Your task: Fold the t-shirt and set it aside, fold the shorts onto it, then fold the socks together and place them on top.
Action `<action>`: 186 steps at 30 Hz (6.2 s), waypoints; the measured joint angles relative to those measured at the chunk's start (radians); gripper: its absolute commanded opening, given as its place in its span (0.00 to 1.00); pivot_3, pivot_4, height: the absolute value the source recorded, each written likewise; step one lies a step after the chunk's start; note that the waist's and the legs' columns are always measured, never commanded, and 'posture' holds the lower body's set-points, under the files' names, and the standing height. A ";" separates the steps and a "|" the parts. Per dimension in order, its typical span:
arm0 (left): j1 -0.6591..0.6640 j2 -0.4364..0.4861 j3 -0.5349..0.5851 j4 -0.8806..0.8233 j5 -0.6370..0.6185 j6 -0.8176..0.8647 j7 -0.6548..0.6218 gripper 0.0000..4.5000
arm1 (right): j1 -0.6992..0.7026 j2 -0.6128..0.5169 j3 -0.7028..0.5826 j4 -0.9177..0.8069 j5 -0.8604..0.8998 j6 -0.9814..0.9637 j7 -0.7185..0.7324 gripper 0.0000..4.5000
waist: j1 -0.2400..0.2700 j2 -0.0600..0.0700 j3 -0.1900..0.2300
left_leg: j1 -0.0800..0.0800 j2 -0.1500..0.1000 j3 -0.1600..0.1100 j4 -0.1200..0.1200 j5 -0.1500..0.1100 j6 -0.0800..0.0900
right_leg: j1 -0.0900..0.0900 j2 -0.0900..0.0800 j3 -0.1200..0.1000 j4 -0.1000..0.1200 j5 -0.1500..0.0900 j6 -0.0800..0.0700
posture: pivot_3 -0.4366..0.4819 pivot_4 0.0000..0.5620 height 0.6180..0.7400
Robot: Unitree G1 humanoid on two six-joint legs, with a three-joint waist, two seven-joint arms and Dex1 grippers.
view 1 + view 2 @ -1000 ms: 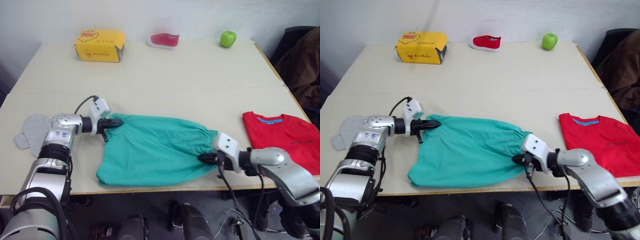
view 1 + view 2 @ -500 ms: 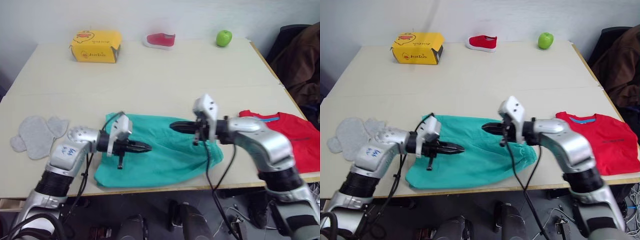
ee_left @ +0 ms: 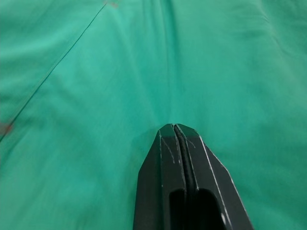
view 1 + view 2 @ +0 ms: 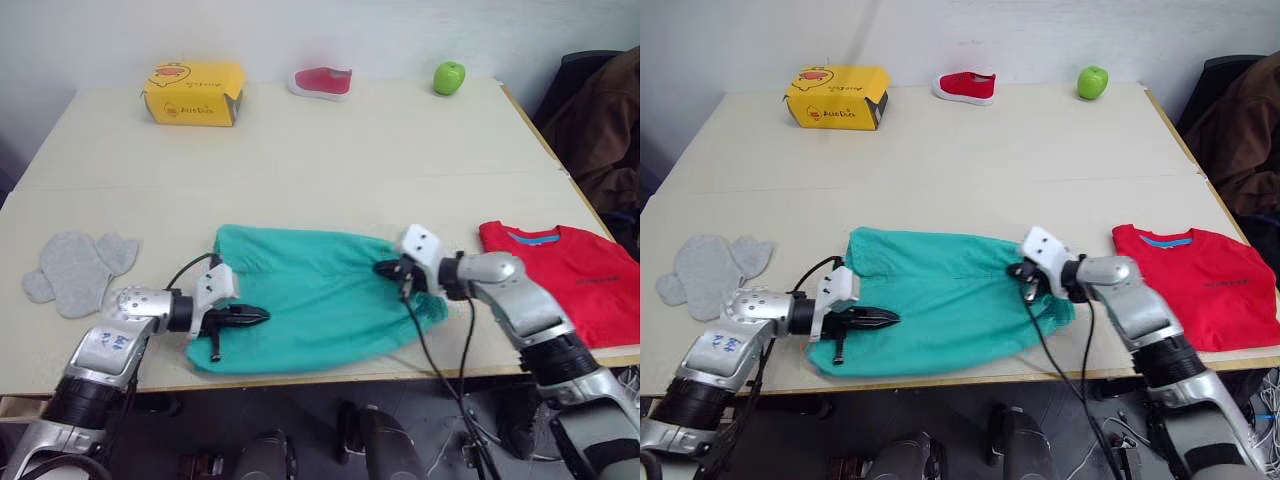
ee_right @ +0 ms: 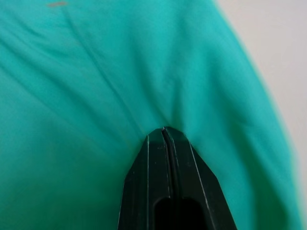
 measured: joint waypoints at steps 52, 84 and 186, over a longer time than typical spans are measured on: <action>-0.452 -0.308 -0.191 0.508 0.198 -0.280 -0.025 0.00 | 0.559 0.282 -0.453 -0.506 1.219 0.506 -0.945 0.16 | 0.002 -0.006 -0.005 | 0.002 0.000 0.003 -0.008 0.001 0.000 | 0.003 0.001 0.005 -0.002 0.000 0.000 | 0.48 0.27 1.00; -0.217 0.015 0.203 0.083 0.056 0.217 0.196 0.00 | -0.317 0.374 0.247 -0.106 0.497 0.484 -0.051 0.06 | -0.009 -0.004 -0.003 | -0.006 0.000 -0.002 -0.007 0.001 0.002 | -0.004 0.001 -0.002 -0.003 0.001 0.002 | 0.48 0.27 1.00; 0.048 0.222 0.369 -0.317 -0.369 0.410 -0.007 1.00 | -0.282 0.690 -0.064 0.222 0.370 0.804 -0.133 0.96 | -0.032 0.007 0.004 | -0.015 0.001 -0.017 -0.001 0.003 -0.004 | -0.005 0.001 -0.011 -0.001 -0.002 -0.003 | 0.48 0.27 1.00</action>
